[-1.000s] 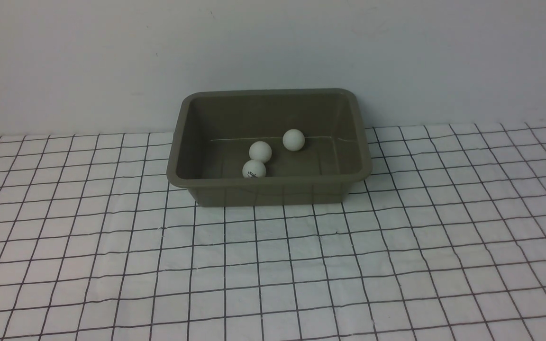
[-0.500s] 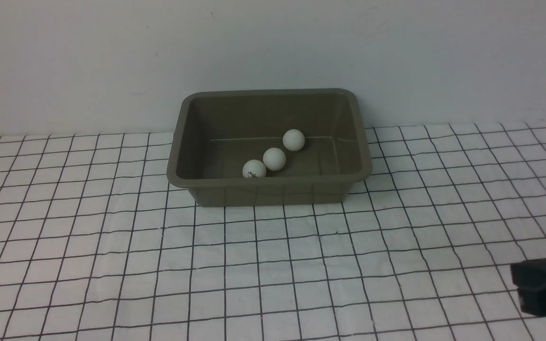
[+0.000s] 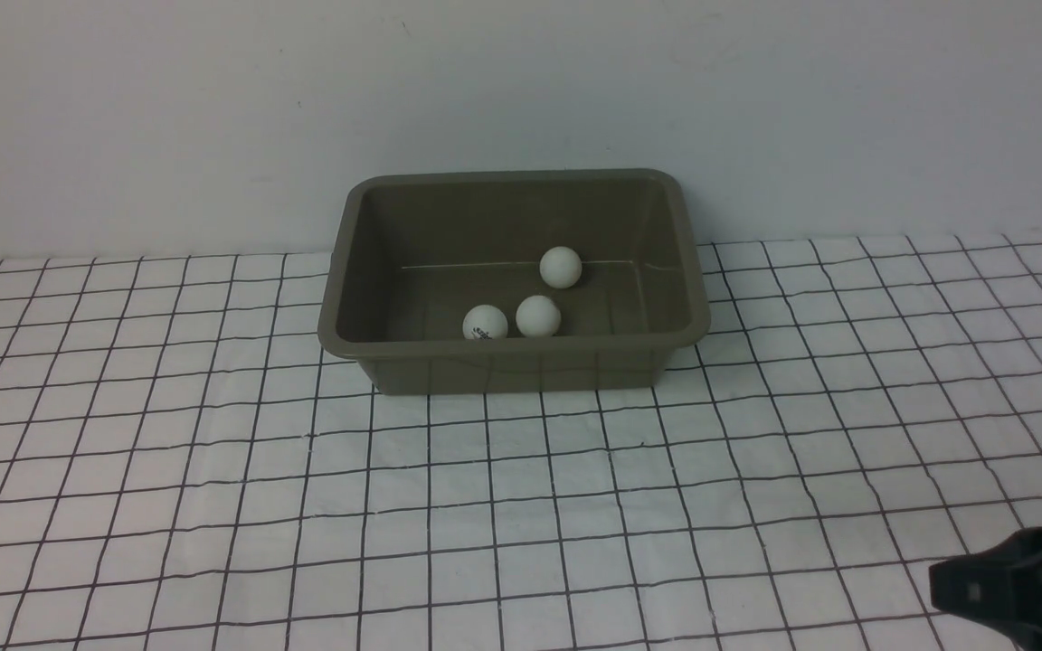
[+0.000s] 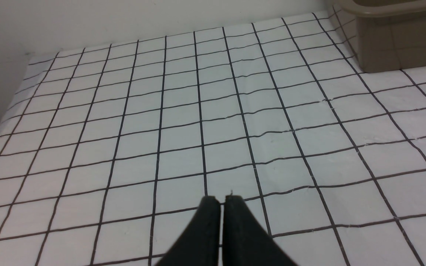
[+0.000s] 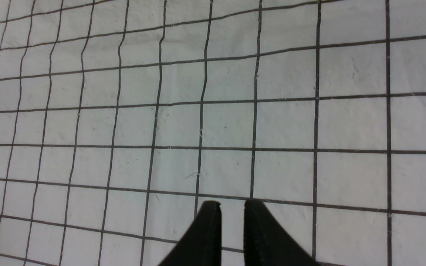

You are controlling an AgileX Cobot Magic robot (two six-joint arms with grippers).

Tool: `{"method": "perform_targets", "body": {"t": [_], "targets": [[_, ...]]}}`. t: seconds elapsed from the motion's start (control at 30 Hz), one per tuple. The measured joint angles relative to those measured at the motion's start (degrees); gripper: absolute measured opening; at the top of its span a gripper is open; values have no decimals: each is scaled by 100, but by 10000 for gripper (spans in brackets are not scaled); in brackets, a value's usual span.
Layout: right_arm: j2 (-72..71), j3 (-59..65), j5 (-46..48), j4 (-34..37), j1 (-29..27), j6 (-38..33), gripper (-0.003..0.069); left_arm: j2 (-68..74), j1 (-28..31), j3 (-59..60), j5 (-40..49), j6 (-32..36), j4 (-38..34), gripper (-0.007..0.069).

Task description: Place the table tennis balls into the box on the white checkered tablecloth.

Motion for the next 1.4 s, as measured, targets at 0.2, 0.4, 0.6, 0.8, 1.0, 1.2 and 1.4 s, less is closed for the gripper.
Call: {"method": "perform_targets", "body": {"t": [0.2,0.4,0.6,0.8,1.0,1.2,1.4], "targets": [[0,0,5,18,0,-7,81,0,0,0,0,0,0,-4],[0,0,-97,-262,0,-20,81,0,0,0,0,0,0,-4],[-841,2,-261,-1463,-253,-20,81,0,0,0,0,0,0,-4],[-2127,2,-282,-2393,-349,-20,81,0,0,0,0,0,0,-4],[-3153,26,-300,-2517,-349,80,81,0,0,0,0,0,0,-4],[-4134,845,-1274,-2420,-349,102,81,0,0,0,0,0,0,-4],[-5017,2163,-1992,-2002,-349,109,81,0,0,0,0,0,0,-4]]}}
